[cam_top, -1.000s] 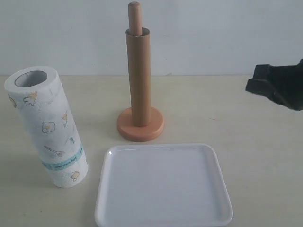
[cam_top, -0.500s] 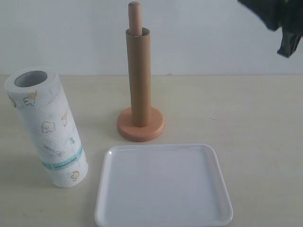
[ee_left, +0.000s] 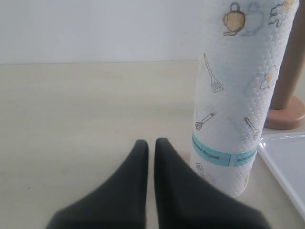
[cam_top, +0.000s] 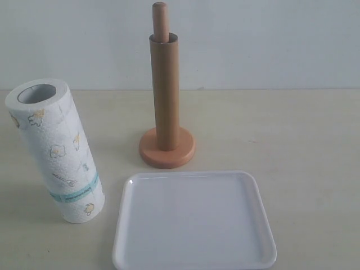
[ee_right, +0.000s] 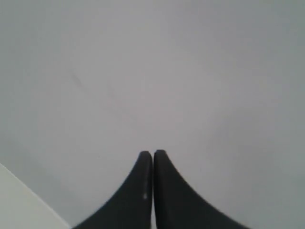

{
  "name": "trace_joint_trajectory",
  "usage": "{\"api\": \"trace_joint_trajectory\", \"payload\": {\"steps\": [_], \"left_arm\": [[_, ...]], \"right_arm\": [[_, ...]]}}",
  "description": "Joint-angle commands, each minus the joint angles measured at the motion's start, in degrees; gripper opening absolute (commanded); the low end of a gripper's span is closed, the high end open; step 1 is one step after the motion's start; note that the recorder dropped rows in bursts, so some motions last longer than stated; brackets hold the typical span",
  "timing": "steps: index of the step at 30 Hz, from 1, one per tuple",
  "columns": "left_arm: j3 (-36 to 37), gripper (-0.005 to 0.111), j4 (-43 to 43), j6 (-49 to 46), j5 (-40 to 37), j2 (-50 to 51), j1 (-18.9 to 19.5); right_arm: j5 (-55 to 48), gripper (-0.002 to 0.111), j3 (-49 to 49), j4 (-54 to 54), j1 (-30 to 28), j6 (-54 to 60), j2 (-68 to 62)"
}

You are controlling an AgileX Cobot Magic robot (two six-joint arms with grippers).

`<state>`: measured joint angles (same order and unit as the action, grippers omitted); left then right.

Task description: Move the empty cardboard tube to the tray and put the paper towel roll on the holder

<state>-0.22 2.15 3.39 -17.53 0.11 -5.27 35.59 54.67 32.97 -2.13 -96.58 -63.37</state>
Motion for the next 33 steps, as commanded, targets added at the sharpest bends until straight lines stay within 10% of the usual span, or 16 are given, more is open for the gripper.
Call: {"api": "trace_joint_trajectory", "payload": {"steps": [1,8,15,23,33], "left_arm": [[0.22,0.004,-0.26,-0.06,-0.07,-0.11,0.15],[0.22,0.004,-0.26,-0.06,-0.07,-0.11,0.15],[0.22,0.004,-0.26,-0.06,-0.07,-0.11,0.15],[0.22,0.004,-0.26,-0.06,-0.07,-0.11,0.15],[0.22,0.004,-0.26,-0.06,-0.07,-0.11,0.15]], "right_arm": [[-14.85,0.0,1.33,-5.6,-0.2,32.93,9.38],[-46.6,0.0,5.03,-5.43,-0.2,76.22,10.14],[-59.84,0.0,4.71,-13.01,3.02,88.07,4.51],[-57.33,0.0,4.71,-52.3,18.27,123.01,-3.95],[-53.47,0.0,4.71,-108.85,21.66,172.58,-18.27]]}}
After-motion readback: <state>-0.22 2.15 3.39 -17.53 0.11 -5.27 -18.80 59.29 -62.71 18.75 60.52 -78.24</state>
